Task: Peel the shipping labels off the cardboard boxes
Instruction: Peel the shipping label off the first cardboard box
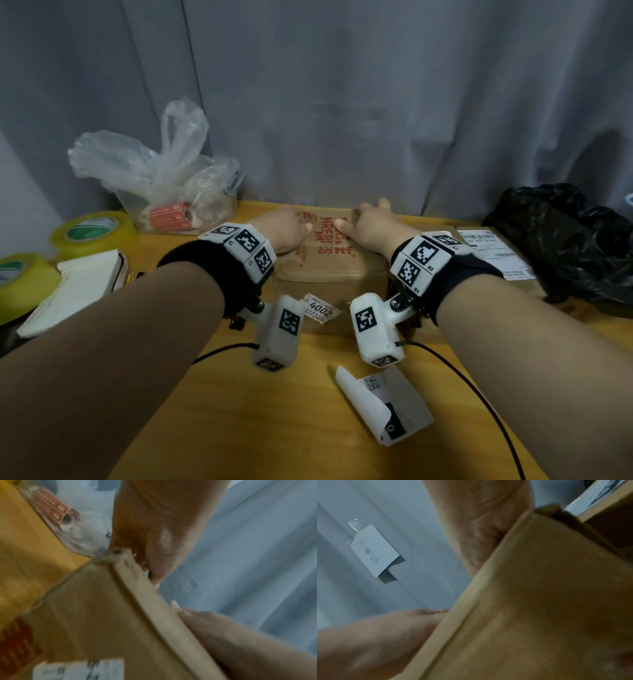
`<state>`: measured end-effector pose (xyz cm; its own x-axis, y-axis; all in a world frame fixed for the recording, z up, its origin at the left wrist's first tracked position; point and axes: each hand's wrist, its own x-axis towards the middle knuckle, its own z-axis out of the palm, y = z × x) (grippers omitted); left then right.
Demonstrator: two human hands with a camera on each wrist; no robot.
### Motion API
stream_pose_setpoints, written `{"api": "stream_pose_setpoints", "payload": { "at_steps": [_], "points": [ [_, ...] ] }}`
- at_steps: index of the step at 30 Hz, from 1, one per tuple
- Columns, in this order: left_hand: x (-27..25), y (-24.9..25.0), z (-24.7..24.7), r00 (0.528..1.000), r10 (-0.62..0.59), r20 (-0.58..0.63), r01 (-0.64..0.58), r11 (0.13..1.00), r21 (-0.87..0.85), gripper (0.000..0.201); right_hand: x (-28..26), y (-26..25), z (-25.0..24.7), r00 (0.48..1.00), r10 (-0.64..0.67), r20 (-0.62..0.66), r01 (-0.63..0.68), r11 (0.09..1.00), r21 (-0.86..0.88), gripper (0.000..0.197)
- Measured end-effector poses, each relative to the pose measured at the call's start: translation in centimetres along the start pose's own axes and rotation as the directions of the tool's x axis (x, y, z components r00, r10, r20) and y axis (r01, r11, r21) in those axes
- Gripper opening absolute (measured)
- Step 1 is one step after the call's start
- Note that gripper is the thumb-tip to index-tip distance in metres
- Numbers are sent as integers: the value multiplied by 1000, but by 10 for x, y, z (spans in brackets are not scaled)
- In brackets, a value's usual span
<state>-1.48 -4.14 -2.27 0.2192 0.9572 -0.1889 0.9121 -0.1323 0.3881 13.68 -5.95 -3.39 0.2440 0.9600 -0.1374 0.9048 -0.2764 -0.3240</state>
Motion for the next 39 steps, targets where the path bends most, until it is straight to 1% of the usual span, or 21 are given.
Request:
{"api": "stream_pose_setpoints", "payload": {
  "at_steps": [2, 4, 5, 7, 9, 10, 11, 12, 14, 15, 17, 18, 20, 22, 23, 24, 27, 29, 31, 34, 39],
  "points": [
    [-5, -3, -5, 998, 3, 69, -3, 1000, 3, 51, -5, 2, 0, 984, -177, 32, 180, 977, -115, 53],
    [-10, -8, -4, 990, -5, 140, 6, 1000, -10, 55, -11, 2, -1, 941, -325, 100, 338, 924, -177, 50],
    [-10, -9, -1, 989, -15, 146, 16, 1000, -9, 58, -15, 1, -2, 915, -378, 139, 399, 899, -181, 49],
    [-8, -8, 2, 991, -50, 123, 50, 999, 2, 58, -25, 0, -2, 857, -476, 198, 505, 853, -134, 47],
    [-8, -5, 1, 990, -81, 117, 81, 997, -1, 55, -36, 0, -2, 800, -548, 243, 566, 824, -5, 42],
    [-9, -4, 0, 991, -60, 118, 60, 998, 6, 54, -40, 0, -2, 783, -568, 253, 579, 814, 38, 40],
    [-9, -4, 0, 990, -47, 131, 45, 999, 18, 54, -43, 1, -2, 775, -576, 260, 588, 808, 38, 39],
    [-8, -6, 0, 989, -34, 147, 28, 999, 39, 56, -44, 1, -3, 775, -574, 263, 597, 802, -8, 39],
    [-11, -8, -2, 986, -23, 164, 19, 999, 27, 55, -42, 2, -5, 806, -529, 265, 580, 796, -173, 43],
    [-13, -8, -3, 984, -26, 174, 25, 1000, 7, 54, -39, 3, -7, 837, -483, 256, 540, 804, -249, 46],
    [-15, -6, -6, 980, -25, 196, 27, 1000, -6, 55, -29, 2, -9, 898, -371, 235, 434, 833, -343, 51],
    [-17, -6, -8, 980, -14, 197, 14, 1000, -2, 55, -25, -1, -10, 920, -318, 230, 385, 845, -370, 52],
    [-16, -9, -9, 981, 0, 195, -2, 1000, 9, 55, -18, -10, -12, 943, -242, 228, 319, 853, -413, 53],
    [-13, -13, -6, 984, 21, 176, -24, 1000, 14, 54, -16, -17, -13, 947, -219, 237, 304, 853, -424, 53],
    [-11, -16, -4, 986, 33, 161, -36, 999, 15, 55, -16, -17, -14, 941, -232, 248, 319, 854, -412, 53],
    [-9, -18, -2, 990, 41, 139, -44, 999, 24, 56, -18, -15, -15, 929, -261, 263, 349, 853, -388, 51],
    [-1, -23, 3, 994, 89, 69, -95, 991, 89, 56, -29, -5, -21, 871, -362, 331, 456, 846, -277, 46],
    [3, -25, 5, 987, 155, 53, -160, 978, 131, 54, -35, 0, -25, 859, -376, 348, 473, 843, -257, 45],
    [5, -26, 6, 979, 194, 59, -201, 965, 169, 52, -36, 1, -24, 885, -348, 310, 432, 861, -267, 43],
    [7, -24, 2, 979, 195, 61, -204, 942, 268, 52, -33, -5, -13, 930, -275, 242, 348, 872, -345, 42],
    [12, -21, -2, 979, 183, 89, -203, 902, 381, 52, -21, -25, -1, 975, -130, 181, 202, 861, -467, 55]
  ]
}}
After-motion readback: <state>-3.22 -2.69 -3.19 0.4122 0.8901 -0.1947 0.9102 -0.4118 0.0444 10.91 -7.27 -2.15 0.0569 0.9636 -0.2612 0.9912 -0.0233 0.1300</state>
